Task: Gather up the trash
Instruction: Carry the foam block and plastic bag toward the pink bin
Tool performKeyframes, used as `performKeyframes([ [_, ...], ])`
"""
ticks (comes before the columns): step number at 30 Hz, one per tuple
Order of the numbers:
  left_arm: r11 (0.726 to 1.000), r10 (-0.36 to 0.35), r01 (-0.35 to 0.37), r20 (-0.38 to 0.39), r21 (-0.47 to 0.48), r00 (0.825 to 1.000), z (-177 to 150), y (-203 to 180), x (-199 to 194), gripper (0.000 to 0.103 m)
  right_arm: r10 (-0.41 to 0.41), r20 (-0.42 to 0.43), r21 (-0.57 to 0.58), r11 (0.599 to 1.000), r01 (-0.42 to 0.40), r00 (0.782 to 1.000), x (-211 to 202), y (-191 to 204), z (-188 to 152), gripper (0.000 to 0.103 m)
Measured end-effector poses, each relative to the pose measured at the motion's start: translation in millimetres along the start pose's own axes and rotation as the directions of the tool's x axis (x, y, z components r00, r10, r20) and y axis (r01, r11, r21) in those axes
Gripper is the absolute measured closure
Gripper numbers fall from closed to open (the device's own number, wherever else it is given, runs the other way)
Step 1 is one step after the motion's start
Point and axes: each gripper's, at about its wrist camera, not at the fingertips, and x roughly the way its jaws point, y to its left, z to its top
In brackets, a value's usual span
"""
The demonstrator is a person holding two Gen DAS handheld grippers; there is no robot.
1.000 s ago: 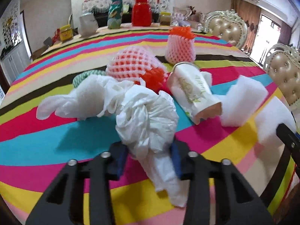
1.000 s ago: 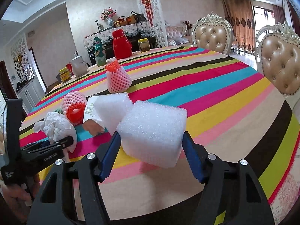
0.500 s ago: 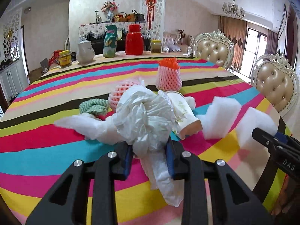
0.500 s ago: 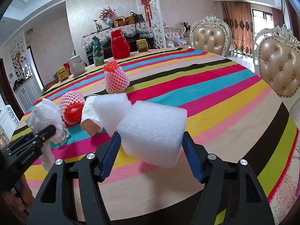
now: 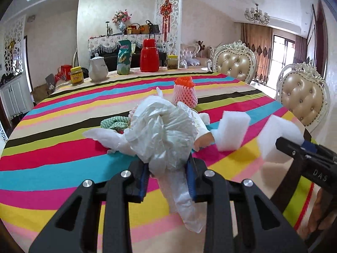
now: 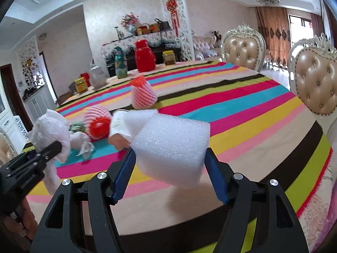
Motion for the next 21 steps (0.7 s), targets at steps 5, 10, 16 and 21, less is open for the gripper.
performKeyframes([
  [5,1.000,-0.011,0.011,0.004,0.004,1.000,-9,-7,-17,0.074,0.007,0.017,-0.052,0.999,-0.006,1.000,-23,7,-8,0.038],
  [10,0.999,-0.042,0.041,0.013,0.021,0.999,-17,-20,-32,0.073,0.006,0.035,-0.122,0.993,-0.001,0.999,-44,11,-20,0.038],
  [16,0.995,-0.079,0.078,0.020,0.055,0.997,-23,-43,-44,0.073,-0.012,0.061,-0.153,0.988,0.021,0.998,-61,2,-27,0.038],
  [21,0.991,-0.112,0.111,0.015,0.070,0.994,-30,-57,-49,0.073,-0.036,0.077,-0.163,0.985,0.048,0.996,-75,-10,-35,0.038],
])
